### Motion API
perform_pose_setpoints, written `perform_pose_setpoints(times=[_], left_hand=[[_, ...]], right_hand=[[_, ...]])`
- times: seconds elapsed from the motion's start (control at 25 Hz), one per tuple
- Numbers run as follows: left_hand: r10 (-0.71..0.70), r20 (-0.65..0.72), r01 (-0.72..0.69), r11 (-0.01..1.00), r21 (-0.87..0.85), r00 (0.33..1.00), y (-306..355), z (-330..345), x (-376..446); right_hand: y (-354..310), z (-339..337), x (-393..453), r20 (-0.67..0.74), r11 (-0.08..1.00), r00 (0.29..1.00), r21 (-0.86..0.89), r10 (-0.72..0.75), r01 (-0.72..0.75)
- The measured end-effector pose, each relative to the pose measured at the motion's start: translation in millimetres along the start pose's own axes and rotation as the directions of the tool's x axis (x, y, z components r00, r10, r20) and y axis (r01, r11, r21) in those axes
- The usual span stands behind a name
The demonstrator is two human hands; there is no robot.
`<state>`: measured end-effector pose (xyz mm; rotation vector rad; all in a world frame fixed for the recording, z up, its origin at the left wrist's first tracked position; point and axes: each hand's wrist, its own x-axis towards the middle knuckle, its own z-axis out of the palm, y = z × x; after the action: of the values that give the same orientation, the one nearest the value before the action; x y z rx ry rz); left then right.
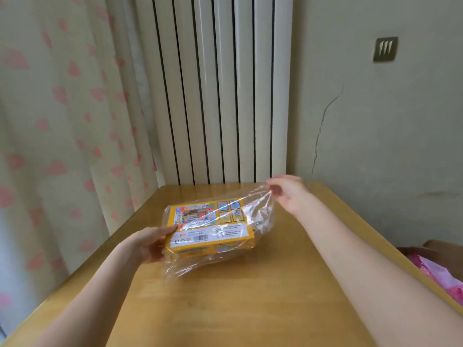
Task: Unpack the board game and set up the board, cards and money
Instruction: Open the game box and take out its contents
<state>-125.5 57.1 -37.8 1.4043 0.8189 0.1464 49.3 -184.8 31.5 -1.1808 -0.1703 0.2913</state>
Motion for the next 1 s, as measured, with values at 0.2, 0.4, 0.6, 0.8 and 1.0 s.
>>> perform_pose_setpoints(times=[0.2, 0.4, 0.6, 0.8, 1.0], left_hand=[[0.051, -0.001, -0.05, 0.982, -0.181, 0.999, 11, -26, -14], [0.062, 0.041, -0.055, 0.986, -0.159, 0.997, 13, -26, -15], [0.104, 0.033, -0.097, 0.982, -0.162, 0.994, 15, -26, -2], [0.072, 0.009, -0.07, 0.983, -0.169, 0.997, 22, -24, 7], [0.083, -0.429, -0.265, 0.885, -0.384, 0.899, 16, -104, 27]], right_hand=[[-32, -18, 11, -0.152, 0.993, 0.984, 0.069, -0.088, 0.099], [-3, 11, -22, 0.502, 0.91, 0.849, -0.408, 0.162, 0.068], [15, 23, -18, 0.394, 0.611, 0.867, -0.779, 0.304, 0.14], [28, 8, -14, 0.366, 0.828, 0.844, -0.541, 0.392, -0.15], [8, -25, 4, 0.051, 0.963, 0.971, -0.15, 0.234, -0.224]])
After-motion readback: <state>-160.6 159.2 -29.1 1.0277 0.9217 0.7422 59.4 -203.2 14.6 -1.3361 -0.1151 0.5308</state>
